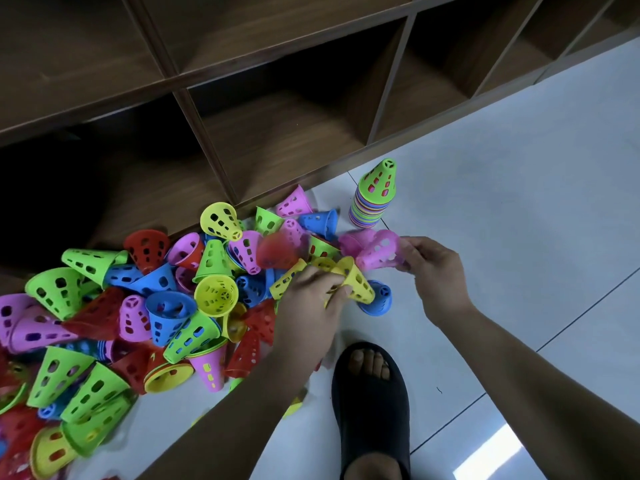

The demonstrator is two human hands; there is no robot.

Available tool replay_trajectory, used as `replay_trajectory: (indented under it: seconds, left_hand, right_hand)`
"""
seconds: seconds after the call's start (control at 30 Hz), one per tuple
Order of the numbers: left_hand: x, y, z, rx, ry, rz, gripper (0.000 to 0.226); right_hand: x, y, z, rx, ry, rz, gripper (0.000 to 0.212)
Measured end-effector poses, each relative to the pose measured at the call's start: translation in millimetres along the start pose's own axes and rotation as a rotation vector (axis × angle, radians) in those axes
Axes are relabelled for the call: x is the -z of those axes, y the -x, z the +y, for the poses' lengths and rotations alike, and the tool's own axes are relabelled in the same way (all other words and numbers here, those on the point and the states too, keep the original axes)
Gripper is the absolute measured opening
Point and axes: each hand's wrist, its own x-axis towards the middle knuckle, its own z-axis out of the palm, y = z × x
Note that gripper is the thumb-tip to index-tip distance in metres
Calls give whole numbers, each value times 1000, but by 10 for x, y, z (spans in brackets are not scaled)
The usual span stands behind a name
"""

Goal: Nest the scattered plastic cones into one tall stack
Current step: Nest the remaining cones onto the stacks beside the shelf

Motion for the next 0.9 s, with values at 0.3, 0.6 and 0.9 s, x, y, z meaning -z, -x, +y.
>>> replay_trajectory:
  seconds: [0.3,0.6,0.9]
  left_hand:
    - [99,-11,126,196,232,178,15]
    - [-179,107,212,254,382,-26,11]
    - [-496,192,64,444,444,-221,18]
  right_hand:
    - [192,92,302,-286,-92,-41,20]
    - [135,138,568,-347,172,-22,10]
    - [279,115,652,-355,309,-151,10]
